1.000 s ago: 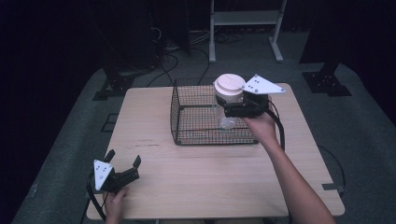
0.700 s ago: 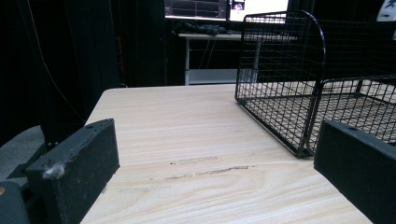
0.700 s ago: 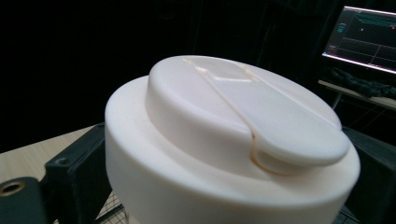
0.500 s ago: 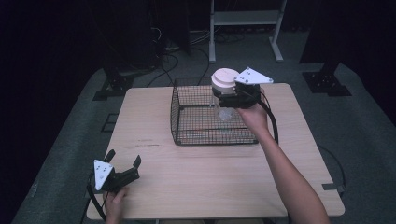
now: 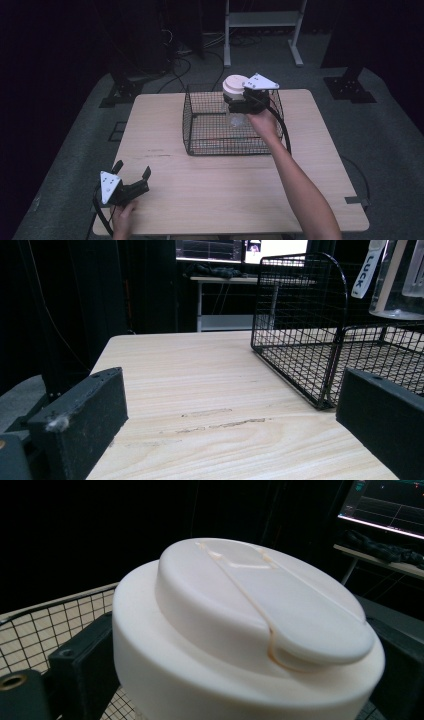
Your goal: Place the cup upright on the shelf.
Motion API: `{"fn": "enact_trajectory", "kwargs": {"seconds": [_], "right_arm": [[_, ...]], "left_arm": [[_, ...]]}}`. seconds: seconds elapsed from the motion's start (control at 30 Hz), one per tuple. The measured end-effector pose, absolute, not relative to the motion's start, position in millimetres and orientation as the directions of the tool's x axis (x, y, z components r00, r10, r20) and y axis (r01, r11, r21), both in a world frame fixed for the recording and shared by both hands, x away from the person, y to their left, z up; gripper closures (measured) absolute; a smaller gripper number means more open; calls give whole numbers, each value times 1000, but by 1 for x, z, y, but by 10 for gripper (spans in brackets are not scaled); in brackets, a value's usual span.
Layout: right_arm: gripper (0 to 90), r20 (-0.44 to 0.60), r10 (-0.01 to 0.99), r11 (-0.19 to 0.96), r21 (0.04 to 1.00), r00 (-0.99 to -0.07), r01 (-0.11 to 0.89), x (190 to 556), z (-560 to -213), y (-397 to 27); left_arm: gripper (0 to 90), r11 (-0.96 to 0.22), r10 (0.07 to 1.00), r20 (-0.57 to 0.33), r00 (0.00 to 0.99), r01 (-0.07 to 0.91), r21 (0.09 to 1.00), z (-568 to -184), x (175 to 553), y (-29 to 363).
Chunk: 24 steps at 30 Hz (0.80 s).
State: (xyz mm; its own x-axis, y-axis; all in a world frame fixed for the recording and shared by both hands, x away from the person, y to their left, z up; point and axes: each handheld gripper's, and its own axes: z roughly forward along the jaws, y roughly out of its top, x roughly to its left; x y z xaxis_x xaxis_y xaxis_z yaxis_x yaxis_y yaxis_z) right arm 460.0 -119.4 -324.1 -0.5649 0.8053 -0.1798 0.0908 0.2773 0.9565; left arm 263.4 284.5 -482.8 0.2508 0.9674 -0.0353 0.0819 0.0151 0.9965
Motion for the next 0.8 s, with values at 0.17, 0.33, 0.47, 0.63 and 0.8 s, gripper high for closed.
{"fn": "enact_trajectory", "kwargs": {"seconds": [0.17, 0.33, 0.47, 0.63, 0.8], "right_arm": [[43, -177, 811, 273, 958, -557, 92, 467, -331, -122], [43, -166, 814, 264, 959, -557, 100, 473, -337, -123], [43, -154, 815, 261, 958, -558, 117, 480, -344, -121], [43, -143, 817, 260, 956, -559, 135, 486, -354, -119], [42, -137, 817, 263, 953, -560, 151, 491, -362, -119]], "left_arm": [[0, 13, 968, -34, 250, 82, 997, -483, 263, 284], [0, 15, 967, -35, 251, 82, 997, -483, 263, 284], [0, 14, 968, -34, 250, 82, 997, -483, 263, 284], [0, 19, 967, -39, 251, 81, 997, -483, 263, 285], [0, 20, 967, -40, 252, 80, 997, -483, 263, 285]]}}
